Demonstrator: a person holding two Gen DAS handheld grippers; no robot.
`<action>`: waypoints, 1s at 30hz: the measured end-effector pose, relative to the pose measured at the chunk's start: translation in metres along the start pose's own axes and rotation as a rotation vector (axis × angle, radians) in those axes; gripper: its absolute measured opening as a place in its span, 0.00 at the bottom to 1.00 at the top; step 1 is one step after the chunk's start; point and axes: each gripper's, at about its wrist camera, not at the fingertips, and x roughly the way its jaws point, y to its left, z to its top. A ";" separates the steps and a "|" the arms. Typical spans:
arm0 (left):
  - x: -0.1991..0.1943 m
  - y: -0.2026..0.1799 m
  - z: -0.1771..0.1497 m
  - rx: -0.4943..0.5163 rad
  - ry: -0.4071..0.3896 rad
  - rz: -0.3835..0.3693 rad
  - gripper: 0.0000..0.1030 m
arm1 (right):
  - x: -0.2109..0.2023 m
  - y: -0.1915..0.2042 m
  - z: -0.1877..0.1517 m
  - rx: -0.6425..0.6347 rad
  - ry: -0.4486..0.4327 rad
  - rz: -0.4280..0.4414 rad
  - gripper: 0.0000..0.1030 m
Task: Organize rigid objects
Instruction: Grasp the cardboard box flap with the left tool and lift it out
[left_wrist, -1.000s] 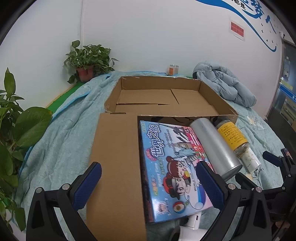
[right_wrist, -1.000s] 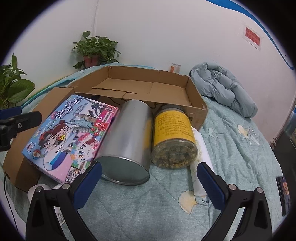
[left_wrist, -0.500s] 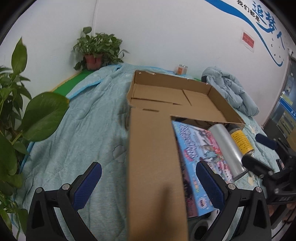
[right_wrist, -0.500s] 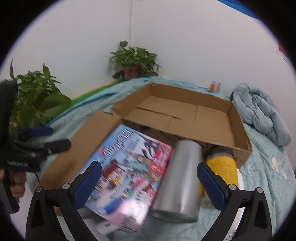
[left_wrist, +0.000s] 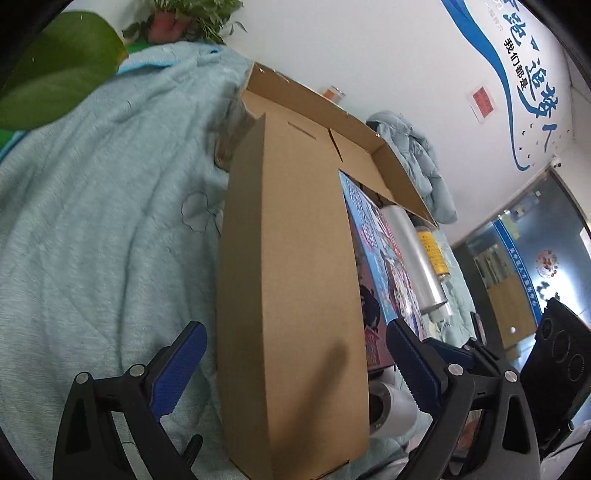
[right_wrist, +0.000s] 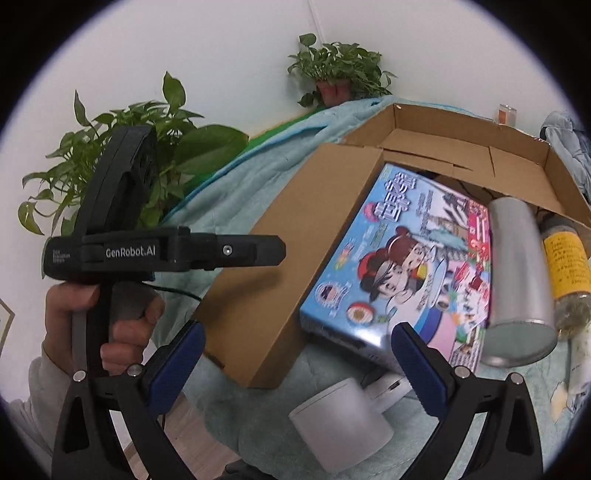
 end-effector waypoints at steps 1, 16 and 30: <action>0.002 0.002 -0.001 -0.005 0.018 -0.017 0.94 | 0.003 0.001 -0.001 0.008 0.016 0.016 0.98; 0.017 0.009 -0.023 -0.064 0.154 -0.072 0.78 | 0.041 0.021 -0.005 0.058 0.165 -0.008 0.74; 0.022 -0.020 -0.029 0.006 0.096 0.011 0.73 | 0.071 0.025 0.012 0.130 0.168 0.046 0.82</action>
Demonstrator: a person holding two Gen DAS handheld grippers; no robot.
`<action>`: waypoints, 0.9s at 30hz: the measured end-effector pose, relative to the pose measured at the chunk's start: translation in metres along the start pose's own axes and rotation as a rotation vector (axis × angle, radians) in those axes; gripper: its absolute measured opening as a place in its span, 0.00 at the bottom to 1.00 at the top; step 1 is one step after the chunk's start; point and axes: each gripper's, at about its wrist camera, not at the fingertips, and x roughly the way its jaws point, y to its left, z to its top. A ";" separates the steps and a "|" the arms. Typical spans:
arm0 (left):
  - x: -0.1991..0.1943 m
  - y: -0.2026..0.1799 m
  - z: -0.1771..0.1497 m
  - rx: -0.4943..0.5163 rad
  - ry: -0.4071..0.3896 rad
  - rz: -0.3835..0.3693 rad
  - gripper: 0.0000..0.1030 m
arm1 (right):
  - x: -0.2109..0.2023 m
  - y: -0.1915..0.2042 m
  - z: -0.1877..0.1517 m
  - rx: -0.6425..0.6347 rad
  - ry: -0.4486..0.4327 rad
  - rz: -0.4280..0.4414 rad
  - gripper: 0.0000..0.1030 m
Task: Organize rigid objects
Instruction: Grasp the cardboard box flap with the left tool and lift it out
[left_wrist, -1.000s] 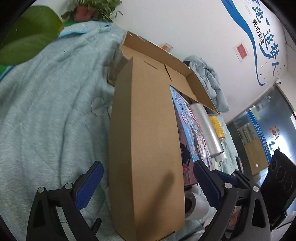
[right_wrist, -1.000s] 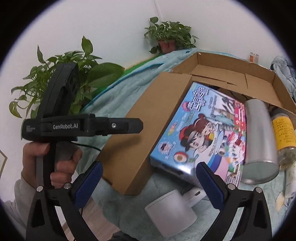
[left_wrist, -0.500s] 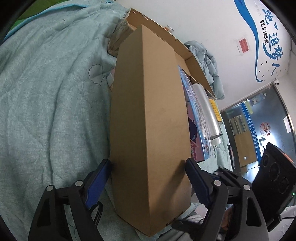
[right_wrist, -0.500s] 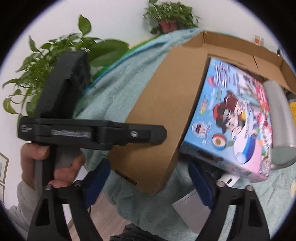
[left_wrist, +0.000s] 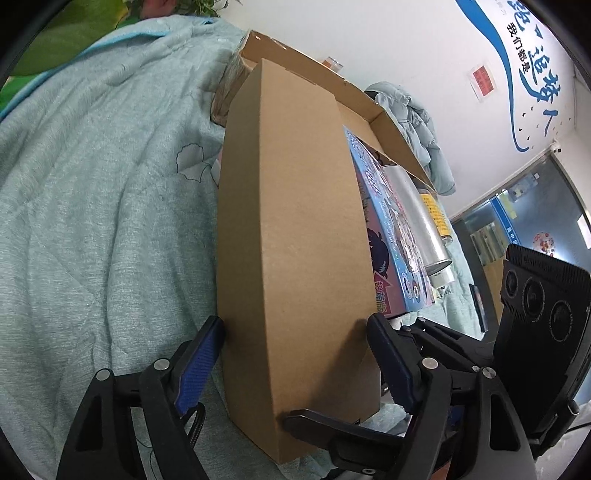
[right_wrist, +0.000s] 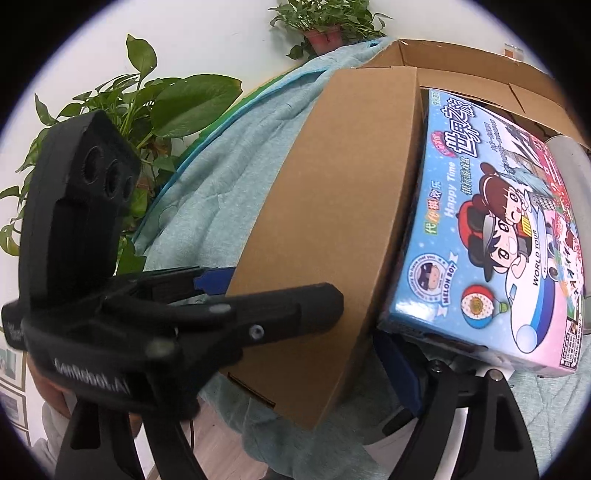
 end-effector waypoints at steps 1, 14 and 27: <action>-0.001 -0.003 -0.001 0.008 -0.004 0.008 0.72 | 0.000 0.002 0.000 -0.002 -0.004 -0.005 0.82; -0.061 -0.077 0.009 0.109 -0.182 0.146 0.70 | -0.042 0.027 0.015 -0.106 -0.163 0.008 0.81; -0.077 -0.156 0.141 0.288 -0.299 0.121 0.70 | -0.100 -0.016 0.108 -0.123 -0.384 -0.054 0.81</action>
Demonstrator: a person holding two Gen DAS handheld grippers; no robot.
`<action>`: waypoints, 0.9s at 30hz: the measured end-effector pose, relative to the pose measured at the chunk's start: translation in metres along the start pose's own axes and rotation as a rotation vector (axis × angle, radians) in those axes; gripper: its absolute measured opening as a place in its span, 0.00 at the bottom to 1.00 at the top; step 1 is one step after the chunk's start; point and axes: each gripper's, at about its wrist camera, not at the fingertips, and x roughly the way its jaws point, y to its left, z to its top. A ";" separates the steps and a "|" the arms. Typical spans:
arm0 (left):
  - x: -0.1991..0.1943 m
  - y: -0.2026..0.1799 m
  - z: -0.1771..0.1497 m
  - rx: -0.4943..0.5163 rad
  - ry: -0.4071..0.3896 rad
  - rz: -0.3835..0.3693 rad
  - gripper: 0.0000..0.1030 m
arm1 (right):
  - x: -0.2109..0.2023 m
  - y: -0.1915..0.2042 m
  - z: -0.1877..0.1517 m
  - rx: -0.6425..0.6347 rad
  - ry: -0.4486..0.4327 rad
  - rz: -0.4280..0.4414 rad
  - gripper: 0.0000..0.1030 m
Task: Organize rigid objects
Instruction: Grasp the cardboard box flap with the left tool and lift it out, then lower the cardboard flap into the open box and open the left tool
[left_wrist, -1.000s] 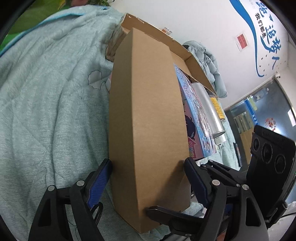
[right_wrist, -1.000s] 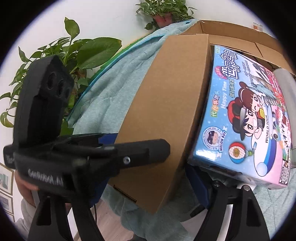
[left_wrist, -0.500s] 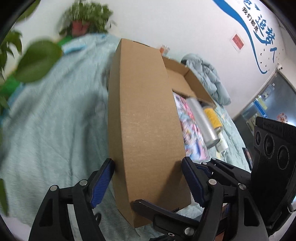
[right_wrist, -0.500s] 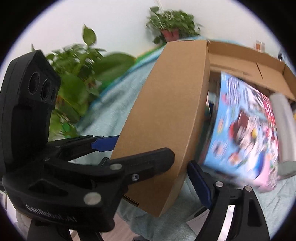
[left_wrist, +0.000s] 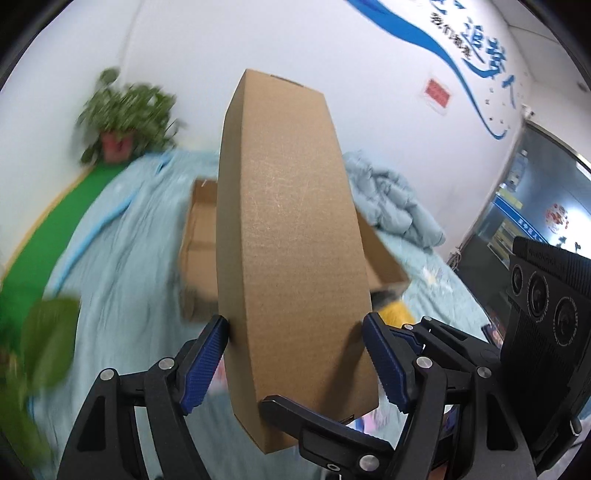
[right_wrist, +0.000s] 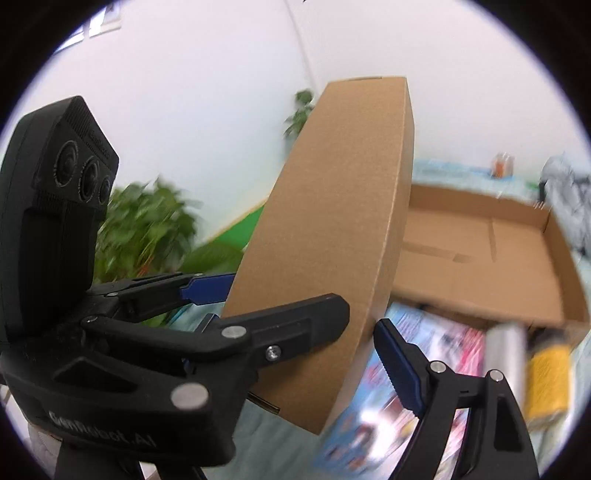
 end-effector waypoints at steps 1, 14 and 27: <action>0.009 -0.003 0.014 0.009 -0.003 -0.005 0.70 | 0.006 -0.004 0.011 -0.002 -0.012 -0.015 0.81; 0.152 0.046 0.149 -0.028 0.096 -0.040 0.66 | 0.089 -0.104 0.091 0.034 0.072 -0.060 0.81; 0.257 0.126 0.108 -0.176 0.262 0.050 0.51 | 0.184 -0.148 0.062 0.191 0.297 0.044 0.75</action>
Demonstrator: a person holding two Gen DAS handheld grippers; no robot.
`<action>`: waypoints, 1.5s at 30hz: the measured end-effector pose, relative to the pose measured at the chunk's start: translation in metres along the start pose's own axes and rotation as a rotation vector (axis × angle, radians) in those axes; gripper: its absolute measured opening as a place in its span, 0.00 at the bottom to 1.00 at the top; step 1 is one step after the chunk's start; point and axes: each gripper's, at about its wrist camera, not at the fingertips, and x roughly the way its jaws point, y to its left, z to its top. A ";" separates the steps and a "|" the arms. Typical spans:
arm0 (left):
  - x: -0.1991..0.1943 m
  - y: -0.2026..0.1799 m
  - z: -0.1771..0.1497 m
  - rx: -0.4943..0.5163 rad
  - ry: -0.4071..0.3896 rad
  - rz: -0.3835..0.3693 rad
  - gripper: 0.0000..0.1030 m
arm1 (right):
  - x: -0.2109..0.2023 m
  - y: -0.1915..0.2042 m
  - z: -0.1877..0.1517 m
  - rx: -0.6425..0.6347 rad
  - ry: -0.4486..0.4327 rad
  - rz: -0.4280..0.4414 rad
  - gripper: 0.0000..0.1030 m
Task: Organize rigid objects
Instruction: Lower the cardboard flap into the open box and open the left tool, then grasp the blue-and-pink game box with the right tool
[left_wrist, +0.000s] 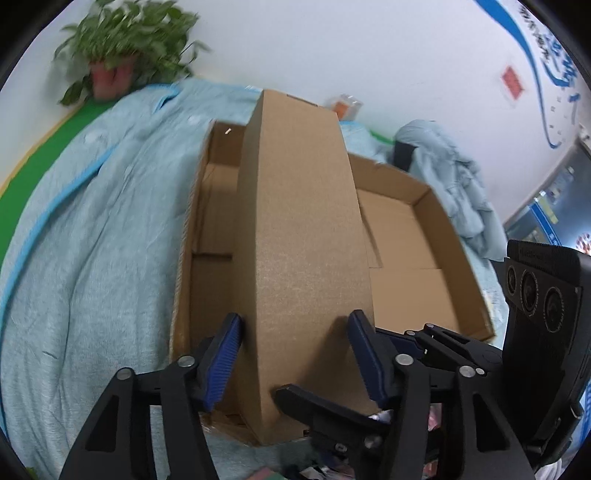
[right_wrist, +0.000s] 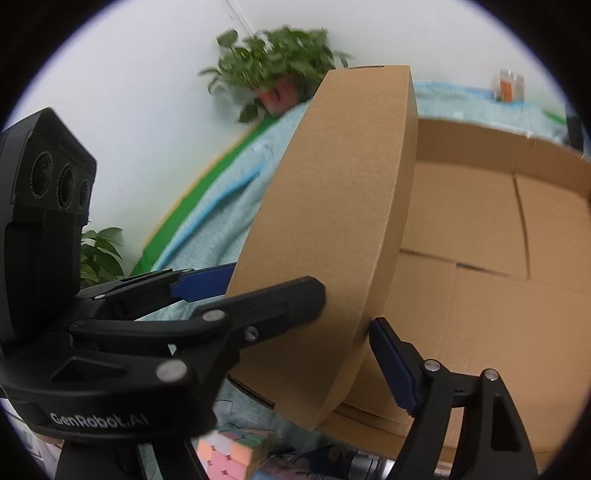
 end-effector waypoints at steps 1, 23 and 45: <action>0.007 0.008 -0.004 -0.009 0.007 0.010 0.48 | 0.006 -0.003 -0.001 0.008 0.018 0.005 0.74; -0.050 0.011 -0.054 0.022 -0.148 0.025 0.49 | 0.012 -0.014 -0.020 0.075 0.077 0.084 0.24; -0.128 -0.109 -0.225 0.161 -0.375 0.100 1.00 | -0.160 -0.021 -0.180 0.064 -0.168 -0.282 0.86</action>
